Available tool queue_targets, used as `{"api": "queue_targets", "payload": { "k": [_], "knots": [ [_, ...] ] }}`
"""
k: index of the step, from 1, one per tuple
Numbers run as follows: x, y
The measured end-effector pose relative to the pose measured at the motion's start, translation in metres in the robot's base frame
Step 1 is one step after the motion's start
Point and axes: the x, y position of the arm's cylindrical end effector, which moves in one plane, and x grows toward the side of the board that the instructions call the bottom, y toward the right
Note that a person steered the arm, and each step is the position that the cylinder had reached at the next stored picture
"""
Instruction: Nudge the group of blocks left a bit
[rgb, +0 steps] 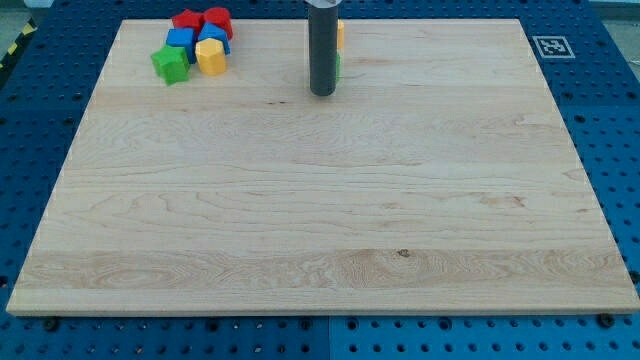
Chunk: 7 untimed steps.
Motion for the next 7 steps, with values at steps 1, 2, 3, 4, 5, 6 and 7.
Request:
{"api": "queue_targets", "payload": {
  "k": [1, 2, 3, 4, 5, 6, 7],
  "knots": [
    [-0.027, -0.003],
    [-0.045, -0.005],
    [-0.046, -0.005],
    [-0.046, -0.006],
    [-0.046, -0.038],
    [-0.049, -0.095],
    [-0.055, -0.144]
  ]
}}
